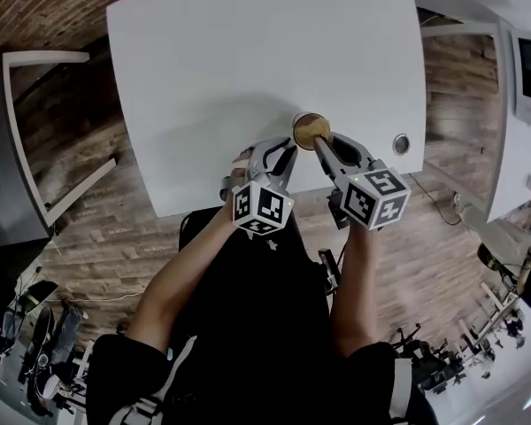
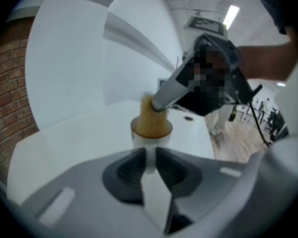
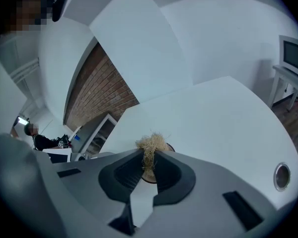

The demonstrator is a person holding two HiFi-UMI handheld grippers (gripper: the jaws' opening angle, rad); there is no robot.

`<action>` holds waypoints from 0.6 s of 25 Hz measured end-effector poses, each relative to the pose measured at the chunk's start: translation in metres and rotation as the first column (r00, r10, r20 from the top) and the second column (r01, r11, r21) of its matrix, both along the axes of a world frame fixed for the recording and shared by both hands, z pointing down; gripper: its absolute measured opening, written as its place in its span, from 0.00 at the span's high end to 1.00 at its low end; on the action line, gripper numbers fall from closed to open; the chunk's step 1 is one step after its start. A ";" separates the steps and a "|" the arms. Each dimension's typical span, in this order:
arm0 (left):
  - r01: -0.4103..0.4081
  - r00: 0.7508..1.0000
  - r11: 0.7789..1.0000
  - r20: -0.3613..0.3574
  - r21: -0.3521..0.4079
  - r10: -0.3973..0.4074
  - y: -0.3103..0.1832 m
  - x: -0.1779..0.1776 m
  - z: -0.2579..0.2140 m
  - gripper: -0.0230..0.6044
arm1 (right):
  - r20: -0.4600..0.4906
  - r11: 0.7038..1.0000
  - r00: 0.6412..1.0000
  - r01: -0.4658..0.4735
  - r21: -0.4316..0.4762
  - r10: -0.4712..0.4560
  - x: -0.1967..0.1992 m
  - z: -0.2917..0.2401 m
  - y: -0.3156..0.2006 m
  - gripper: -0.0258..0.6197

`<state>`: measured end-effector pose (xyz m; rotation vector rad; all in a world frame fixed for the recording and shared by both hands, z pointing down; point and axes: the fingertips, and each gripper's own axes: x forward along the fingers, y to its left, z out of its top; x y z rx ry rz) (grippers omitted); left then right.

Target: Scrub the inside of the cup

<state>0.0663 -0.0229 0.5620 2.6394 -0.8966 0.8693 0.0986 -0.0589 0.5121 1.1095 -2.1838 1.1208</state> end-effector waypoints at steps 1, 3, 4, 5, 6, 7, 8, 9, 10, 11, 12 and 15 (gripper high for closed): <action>0.007 1.000 1.000 0.000 -0.006 -0.007 0.000 0.001 -0.001 0.86 | 0.010 0.999 1.000 -0.019 0.027 0.019 0.002 -0.005 -0.001 0.90; 0.019 1.000 1.000 -0.004 -0.016 -0.019 -0.001 0.000 -0.003 0.85 | 0.021 0.995 0.999 -0.050 0.087 0.049 0.005 -0.015 -0.002 0.90; 0.022 1.000 1.000 -0.006 -0.018 -0.022 -0.002 0.000 -0.005 0.85 | 0.025 0.991 0.998 -0.063 0.118 0.061 0.006 -0.021 -0.002 0.90; 0.022 1.000 1.000 -0.008 -0.018 -0.022 -0.003 -0.001 -0.007 0.85 | 0.028 0.986 0.997 -0.078 0.150 0.074 0.008 -0.027 -0.002 0.90; 0.022 1.000 1.000 -0.008 -0.016 -0.022 -0.004 -0.003 -0.010 0.84 | 0.030 0.978 0.995 -0.094 0.184 0.090 0.011 -0.034 -0.002 0.90; 0.023 1.000 1.000 -0.009 -0.012 -0.023 -0.005 -0.004 -0.012 0.83 | 0.029 0.968 0.993 -0.115 0.224 0.112 0.014 -0.042 -0.003 0.90; 0.027 1.000 1.000 -0.010 -0.008 -0.027 -0.006 -0.007 -0.015 0.83 | 0.026 0.954 0.990 -0.138 0.267 0.137 0.018 -0.051 -0.003 0.90; 0.034 0.999 0.999 -0.011 -0.006 -0.034 -0.006 -0.010 -0.017 0.83 | 0.022 0.938 0.987 -0.158 0.309 0.159 0.022 -0.060 -0.002 0.90; 0.046 0.999 0.999 -0.012 -0.005 -0.046 -0.007 -0.015 -0.019 0.83 | 0.019 0.925 0.985 -0.168 0.341 0.172 0.023 -0.068 0.000 0.90; 0.060 0.998 0.998 -0.014 -0.007 -0.060 -0.008 -0.020 -0.022 0.83 | 0.017 0.916 0.984 -0.171 0.364 0.177 0.024 -0.075 0.002 0.90; 0.078 0.997 0.997 -0.018 -0.009 -0.078 -0.008 -0.024 -0.025 0.83 | 0.015 0.909 0.984 -0.169 0.382 0.177 0.025 -0.082 0.005 0.90; 0.130 0.990 0.991 -0.050 0.009 -0.129 -0.009 -0.036 -0.048 0.83 | 0.008 0.876 0.982 -0.171 0.451 0.187 0.027 -0.108 0.011 0.90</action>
